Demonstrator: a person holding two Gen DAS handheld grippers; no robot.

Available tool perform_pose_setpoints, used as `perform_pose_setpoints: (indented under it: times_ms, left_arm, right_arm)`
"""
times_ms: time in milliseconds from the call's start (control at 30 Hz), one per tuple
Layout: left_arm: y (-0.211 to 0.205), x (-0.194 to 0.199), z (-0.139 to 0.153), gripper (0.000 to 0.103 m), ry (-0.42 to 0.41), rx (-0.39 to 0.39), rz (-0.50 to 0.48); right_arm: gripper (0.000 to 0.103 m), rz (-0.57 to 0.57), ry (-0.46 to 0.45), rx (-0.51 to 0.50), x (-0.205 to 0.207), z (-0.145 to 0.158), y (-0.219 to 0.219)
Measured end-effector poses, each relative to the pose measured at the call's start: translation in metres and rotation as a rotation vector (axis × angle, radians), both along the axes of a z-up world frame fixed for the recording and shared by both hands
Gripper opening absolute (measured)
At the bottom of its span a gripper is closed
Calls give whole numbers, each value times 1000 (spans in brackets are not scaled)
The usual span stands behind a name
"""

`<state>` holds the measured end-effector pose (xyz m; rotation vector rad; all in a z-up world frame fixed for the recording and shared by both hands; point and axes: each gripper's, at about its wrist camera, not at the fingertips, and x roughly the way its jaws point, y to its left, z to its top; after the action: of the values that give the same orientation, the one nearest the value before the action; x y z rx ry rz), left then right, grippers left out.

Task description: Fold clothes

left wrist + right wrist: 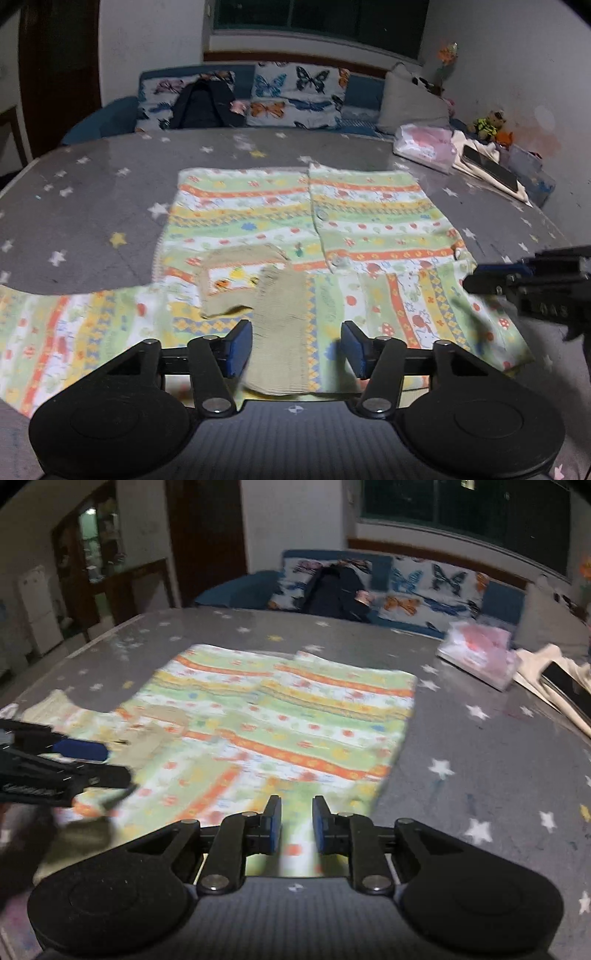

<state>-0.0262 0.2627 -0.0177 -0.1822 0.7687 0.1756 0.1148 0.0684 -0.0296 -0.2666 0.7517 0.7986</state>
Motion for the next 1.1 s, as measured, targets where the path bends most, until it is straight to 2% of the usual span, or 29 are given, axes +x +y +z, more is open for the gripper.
perform_pose_setpoints:
  times_ms: [167,333,467,533,867,1000,1067,1100]
  left_arm:
    - [11,-13,9,80,-1,64,80]
    - [40,-30,13,81,4,94,179]
    - [80,-46,12,82,9,114,306]
    - [100,-53,10,82,13,123,372]
    - [189,-92,1,79,27,150,676]
    - [208,-102,-10,71,57,113,724]
    - [216,-105,-17,63,62,69,738]
    - [218,-106,-18,64,57,53,740]
  right_arm:
    - [41,72,19,12,-22,-7,18]
    - [43,88,14,-1,-30,-12,26]
    - [52,100,11,-11,-36,-16,32]
    - [53,107,9,-17,-39,-18,35]
    - [53,105,13,-12,-40,-18,34]
    - [53,105,12,-6,-41,-16,33]
    - [53,104,10,-3,-41,-16,33]
    - [53,105,8,-2,-42,-15,32]
